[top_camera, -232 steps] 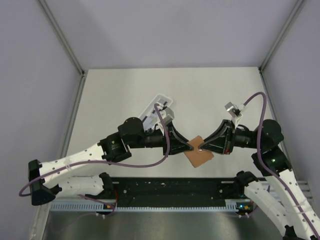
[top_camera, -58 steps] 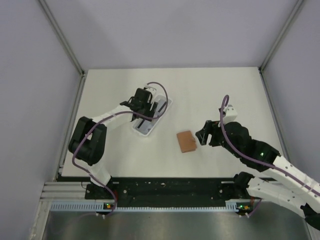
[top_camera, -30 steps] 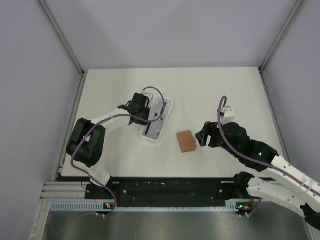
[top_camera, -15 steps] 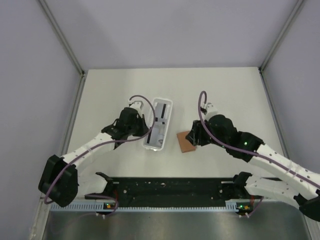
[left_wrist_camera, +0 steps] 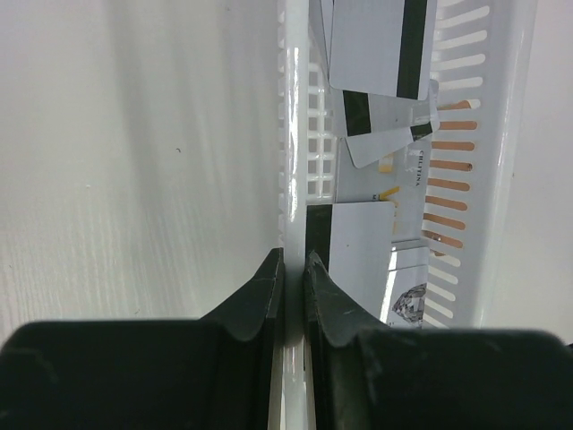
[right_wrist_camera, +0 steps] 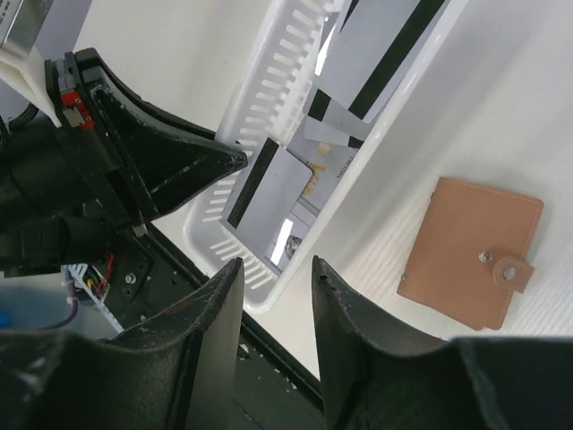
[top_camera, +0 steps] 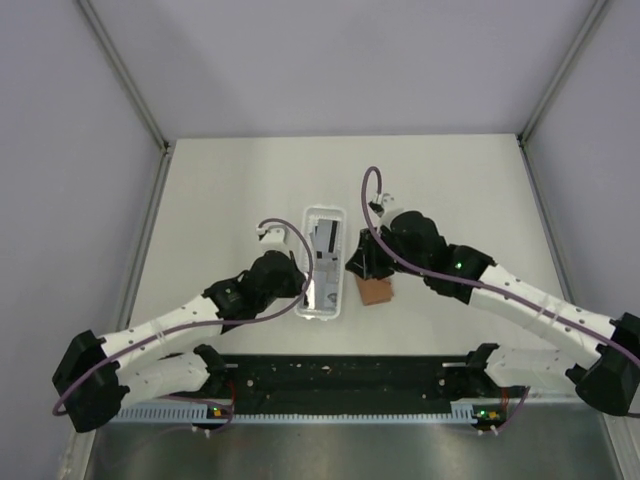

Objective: Put the credit cards into the card holder
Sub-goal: Pick up the credit card from the storage box.

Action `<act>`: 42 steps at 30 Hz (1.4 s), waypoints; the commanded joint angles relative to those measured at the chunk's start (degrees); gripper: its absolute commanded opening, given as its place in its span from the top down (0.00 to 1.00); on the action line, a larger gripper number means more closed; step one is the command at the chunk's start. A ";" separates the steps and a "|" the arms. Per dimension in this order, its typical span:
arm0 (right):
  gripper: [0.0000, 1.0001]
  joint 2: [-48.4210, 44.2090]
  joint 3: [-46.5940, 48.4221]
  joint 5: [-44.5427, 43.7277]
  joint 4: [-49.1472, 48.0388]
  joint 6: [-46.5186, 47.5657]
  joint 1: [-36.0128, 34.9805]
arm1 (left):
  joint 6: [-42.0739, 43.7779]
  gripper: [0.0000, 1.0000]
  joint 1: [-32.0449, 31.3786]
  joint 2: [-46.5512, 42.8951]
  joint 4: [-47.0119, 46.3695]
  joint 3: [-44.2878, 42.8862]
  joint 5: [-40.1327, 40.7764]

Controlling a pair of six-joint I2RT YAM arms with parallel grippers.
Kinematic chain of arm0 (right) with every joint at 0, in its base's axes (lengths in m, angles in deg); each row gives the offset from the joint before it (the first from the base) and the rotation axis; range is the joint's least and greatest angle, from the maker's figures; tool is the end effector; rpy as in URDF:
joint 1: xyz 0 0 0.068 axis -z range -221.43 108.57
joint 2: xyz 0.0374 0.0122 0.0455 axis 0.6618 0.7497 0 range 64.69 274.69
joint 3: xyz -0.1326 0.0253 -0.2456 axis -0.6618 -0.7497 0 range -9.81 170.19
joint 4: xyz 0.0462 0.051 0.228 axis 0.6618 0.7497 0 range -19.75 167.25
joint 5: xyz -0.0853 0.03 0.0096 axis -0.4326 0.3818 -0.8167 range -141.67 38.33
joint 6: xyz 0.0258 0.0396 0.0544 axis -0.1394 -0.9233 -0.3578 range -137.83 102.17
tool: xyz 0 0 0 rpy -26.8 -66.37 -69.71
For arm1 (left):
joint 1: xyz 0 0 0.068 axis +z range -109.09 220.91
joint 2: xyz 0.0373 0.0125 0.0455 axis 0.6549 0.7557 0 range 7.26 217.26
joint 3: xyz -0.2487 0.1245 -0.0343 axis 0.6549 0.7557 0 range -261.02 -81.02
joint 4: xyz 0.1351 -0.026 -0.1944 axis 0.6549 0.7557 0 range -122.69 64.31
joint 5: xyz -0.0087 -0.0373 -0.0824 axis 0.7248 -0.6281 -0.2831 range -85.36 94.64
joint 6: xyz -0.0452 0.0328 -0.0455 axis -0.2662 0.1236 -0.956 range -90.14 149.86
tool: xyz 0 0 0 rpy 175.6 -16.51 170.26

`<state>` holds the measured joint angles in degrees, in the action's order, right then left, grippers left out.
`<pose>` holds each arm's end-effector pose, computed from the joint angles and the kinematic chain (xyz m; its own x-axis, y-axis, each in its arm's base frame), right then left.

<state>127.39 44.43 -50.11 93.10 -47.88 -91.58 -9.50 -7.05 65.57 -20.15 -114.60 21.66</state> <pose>0.1500 0.1821 0.3126 -0.6799 -0.0334 -0.7326 -0.5104 0.7388 0.4400 0.1512 -0.1416 0.2278 -0.6650 -0.1681 -0.7277 0.1714 0.9140 -0.3678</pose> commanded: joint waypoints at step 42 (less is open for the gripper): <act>0.54 30.99 16.86 -4.37 0.52 0.07 -3.90 | -8.72 1.00 -7.41 2.25 2.05 -6.41 16.38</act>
<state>157.01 58.02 -51.03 91.38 -46.39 -94.49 -16.99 -14.11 67.86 -16.72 -117.92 35.65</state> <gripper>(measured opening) 0.449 0.140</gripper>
